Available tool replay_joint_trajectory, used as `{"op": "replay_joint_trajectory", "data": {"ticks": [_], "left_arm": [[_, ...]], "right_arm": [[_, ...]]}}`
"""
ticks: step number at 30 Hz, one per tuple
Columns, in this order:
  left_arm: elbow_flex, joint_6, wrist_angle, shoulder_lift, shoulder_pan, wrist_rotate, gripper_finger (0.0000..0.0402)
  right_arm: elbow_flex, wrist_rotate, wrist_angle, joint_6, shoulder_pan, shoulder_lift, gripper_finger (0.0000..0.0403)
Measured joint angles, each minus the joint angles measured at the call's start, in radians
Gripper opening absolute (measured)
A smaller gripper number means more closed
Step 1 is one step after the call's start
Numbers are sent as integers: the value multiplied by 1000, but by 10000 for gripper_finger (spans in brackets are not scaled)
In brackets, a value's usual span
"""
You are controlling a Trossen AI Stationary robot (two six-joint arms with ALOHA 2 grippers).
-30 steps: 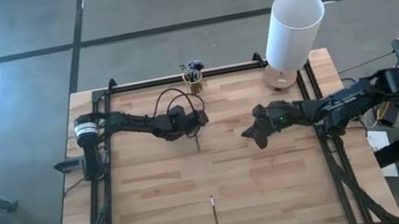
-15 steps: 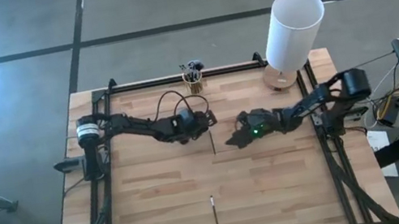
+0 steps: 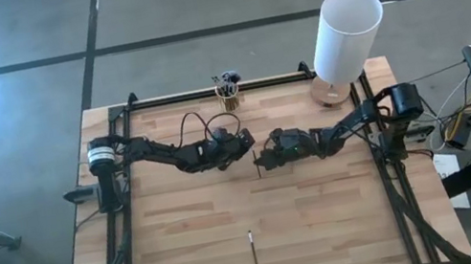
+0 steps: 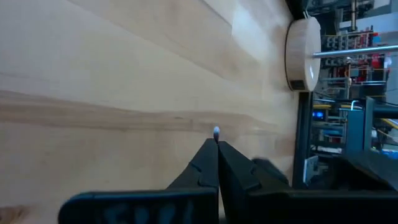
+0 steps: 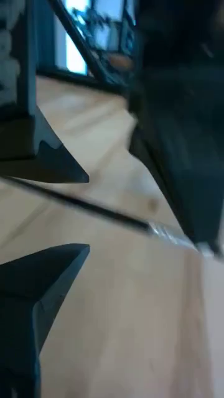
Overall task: Put items in baskets/containers
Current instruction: Put the black eyeshadow brush into the yellow pen holder
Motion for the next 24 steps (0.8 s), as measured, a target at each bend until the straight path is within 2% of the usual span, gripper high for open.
{"op": "replay_joint_trajectory", "data": {"ticks": [6, 16, 24], "left_arm": [[-16, 19, 28, -13, -8, -6, 0], [-16, 39, 49, -14, -12, 0, 0], [-16, 59, 68, -15, -12, 16, 0]], "right_arm": [[1, 50, -18, -12, -38, -2, 139], [49, 39, -24, -98, -53, -2, 93], [47, 35, -33, -130, -54, 0, 33]]}}
